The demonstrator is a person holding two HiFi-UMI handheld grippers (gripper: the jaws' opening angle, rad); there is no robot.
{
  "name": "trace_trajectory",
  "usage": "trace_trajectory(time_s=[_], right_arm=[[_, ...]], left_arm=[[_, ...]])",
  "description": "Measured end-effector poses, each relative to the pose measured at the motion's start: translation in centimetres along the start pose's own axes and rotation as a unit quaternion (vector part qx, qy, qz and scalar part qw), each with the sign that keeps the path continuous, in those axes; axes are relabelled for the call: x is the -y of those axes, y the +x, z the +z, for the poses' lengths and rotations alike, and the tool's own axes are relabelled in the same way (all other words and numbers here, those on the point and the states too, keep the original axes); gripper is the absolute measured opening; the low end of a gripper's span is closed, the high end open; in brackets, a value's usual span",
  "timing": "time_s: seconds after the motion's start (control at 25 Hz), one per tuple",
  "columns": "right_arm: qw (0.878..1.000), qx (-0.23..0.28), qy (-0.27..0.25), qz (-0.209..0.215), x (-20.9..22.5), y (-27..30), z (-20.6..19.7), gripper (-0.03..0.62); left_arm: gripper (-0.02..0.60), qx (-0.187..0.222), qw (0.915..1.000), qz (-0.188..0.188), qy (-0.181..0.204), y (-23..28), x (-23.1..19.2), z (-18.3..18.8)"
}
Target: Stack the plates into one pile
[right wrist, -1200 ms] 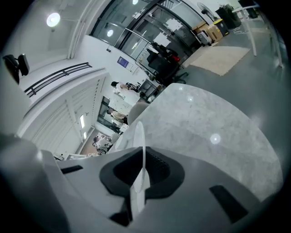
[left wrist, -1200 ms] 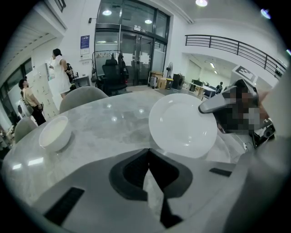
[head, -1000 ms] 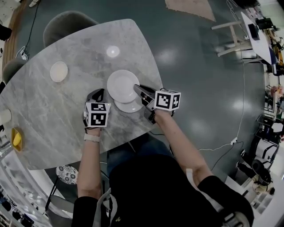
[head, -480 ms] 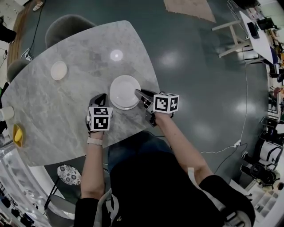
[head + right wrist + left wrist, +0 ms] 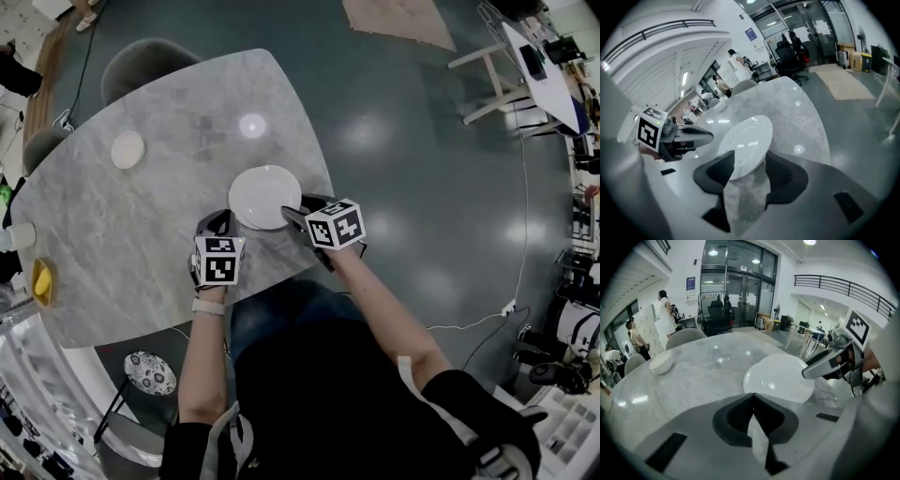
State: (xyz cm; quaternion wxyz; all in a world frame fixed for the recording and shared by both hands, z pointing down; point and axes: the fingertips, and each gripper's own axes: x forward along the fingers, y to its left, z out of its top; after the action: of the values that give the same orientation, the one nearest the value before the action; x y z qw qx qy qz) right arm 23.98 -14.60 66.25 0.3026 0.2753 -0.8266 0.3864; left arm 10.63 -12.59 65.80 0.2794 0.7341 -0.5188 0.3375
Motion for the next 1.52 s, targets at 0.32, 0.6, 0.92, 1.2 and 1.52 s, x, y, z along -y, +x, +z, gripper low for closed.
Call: trace_trajectory(time_s=[0.32, 0.6, 0.92, 1.2, 1.52], right_arm=[[0.994, -0.048, -0.083, -0.056, 0.9, 0.0, -1.5, 0.255], [0.994, -0.046, -0.082, -0.052, 0.7, 0.3, -1.5, 0.264], [0.993, -0.063, -0.086, -0.046, -0.4, 1.5, -1.8, 0.264], [0.992, -0.054, -0.08, -0.08, -0.3, 1.6, -1.3, 0.264], [0.99, 0.007, -0.092, -0.102, -4.2, 0.0, 1.8, 0.264]], left_arm=[[0.011, -0.004, 1.0, -0.001, 0.001, -0.7, 0.9, -0.8], [0.011, -0.009, 1.0, -0.003, -0.001, -0.8, 0.5, -1.4], [0.011, -0.001, 0.9998, 0.002, -0.017, -2.0, -0.4, -2.5], [0.01, 0.001, 0.9995, 0.011, -0.028, -4.3, -2.7, -4.7], [0.011, 0.029, 0.997, 0.025, -0.067, -8.7, -5.6, -5.4]])
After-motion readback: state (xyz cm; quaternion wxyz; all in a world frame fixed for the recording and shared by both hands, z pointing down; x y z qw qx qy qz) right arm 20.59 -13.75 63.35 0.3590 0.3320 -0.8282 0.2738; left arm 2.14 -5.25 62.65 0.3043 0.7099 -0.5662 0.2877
